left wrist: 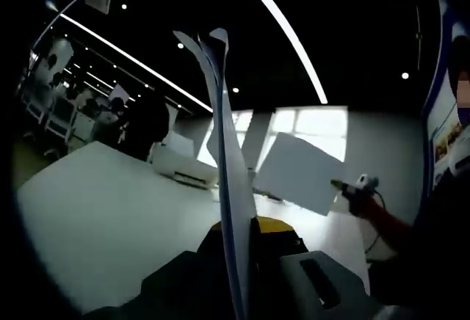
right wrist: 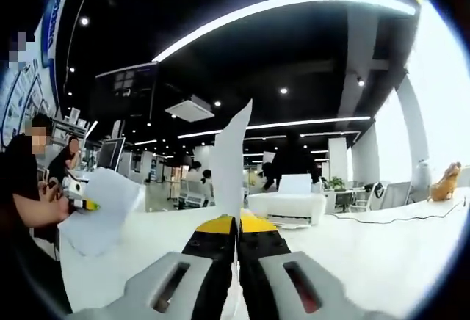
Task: Organize the stack of printing papers by aligning and flattening the scattered papers on the table
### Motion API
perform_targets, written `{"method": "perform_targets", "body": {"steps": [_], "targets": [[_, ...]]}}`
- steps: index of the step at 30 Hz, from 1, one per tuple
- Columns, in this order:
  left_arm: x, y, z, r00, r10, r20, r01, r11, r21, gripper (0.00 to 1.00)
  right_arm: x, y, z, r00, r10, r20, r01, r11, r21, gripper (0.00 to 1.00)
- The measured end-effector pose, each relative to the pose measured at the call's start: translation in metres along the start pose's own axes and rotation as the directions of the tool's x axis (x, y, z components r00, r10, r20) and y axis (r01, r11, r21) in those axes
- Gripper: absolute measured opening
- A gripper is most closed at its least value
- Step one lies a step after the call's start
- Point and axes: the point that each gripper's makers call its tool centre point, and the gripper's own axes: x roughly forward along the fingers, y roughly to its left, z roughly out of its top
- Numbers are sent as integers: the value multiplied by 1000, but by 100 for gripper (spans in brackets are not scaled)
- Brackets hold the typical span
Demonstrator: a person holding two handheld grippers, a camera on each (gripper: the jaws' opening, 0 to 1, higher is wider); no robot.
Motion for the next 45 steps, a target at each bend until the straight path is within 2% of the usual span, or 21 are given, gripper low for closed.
{"method": "perform_targets", "body": {"steps": [9,17,31,41,45], "targets": [[0,0,0,1000,-2,1,2,1000,-1,6,6,14,16,998,32,48,-33,999,16,0],[0,-1,0,1000,-1,-2,1,1000,4,6,14,25,32,993,37,116,-44,998,53,0],[0,-1,0,1000,-1,1,1,1000,6,6,30,55,33,981,111,158,-134,980,148,0],[0,-1,0,1000,-4,1,4,1000,8,6,37,75,46,970,168,178,-194,971,139,0],[0,-2,0,1000,-3,0,3,1000,9,6,34,88,58,961,209,183,-226,971,79,0]]}}
